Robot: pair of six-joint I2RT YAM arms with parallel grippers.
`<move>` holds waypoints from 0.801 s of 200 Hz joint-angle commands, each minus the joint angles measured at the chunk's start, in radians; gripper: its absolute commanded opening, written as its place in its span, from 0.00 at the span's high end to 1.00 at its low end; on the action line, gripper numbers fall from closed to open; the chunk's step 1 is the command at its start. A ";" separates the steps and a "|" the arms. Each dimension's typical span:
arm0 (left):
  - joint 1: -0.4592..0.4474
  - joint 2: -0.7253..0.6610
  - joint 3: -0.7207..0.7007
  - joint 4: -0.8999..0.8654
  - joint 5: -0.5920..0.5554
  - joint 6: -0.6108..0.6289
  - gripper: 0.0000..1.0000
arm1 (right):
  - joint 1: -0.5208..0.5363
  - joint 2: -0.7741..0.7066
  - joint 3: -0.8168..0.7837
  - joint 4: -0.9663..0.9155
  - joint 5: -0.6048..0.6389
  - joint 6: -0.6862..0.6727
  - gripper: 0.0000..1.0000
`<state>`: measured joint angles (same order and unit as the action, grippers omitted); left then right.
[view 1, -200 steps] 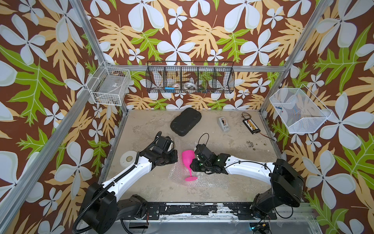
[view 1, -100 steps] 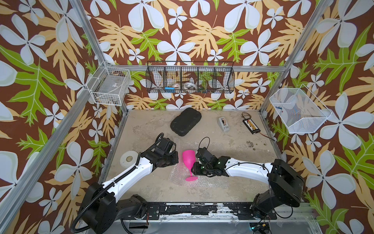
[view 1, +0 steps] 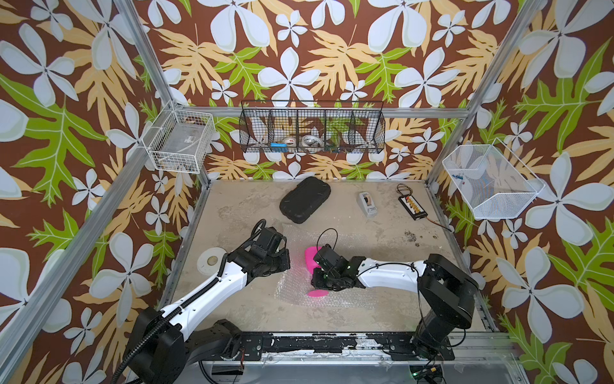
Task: Wrap wine glasses in bubble wrap
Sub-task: Adjust the wine glass with the bubble wrap.
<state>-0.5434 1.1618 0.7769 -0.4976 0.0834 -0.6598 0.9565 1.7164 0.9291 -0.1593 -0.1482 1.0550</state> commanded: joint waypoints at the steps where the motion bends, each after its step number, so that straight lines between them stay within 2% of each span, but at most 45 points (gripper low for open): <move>1: 0.000 -0.003 -0.012 -0.002 -0.001 -0.002 1.00 | 0.008 -0.018 -0.006 0.023 0.051 0.088 0.77; 37: 0.000 0.002 -0.034 0.021 0.016 -0.009 1.00 | 0.034 -0.033 0.002 0.040 0.057 0.143 0.79; 160: 0.000 0.025 0.004 -0.001 -0.060 0.063 1.00 | 0.056 0.023 0.078 -0.039 0.051 0.000 0.80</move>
<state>-0.5438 1.1854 0.7700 -0.4980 0.0494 -0.6197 1.0149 1.7275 1.0080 -0.1768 -0.0978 1.0901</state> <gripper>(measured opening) 0.053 0.190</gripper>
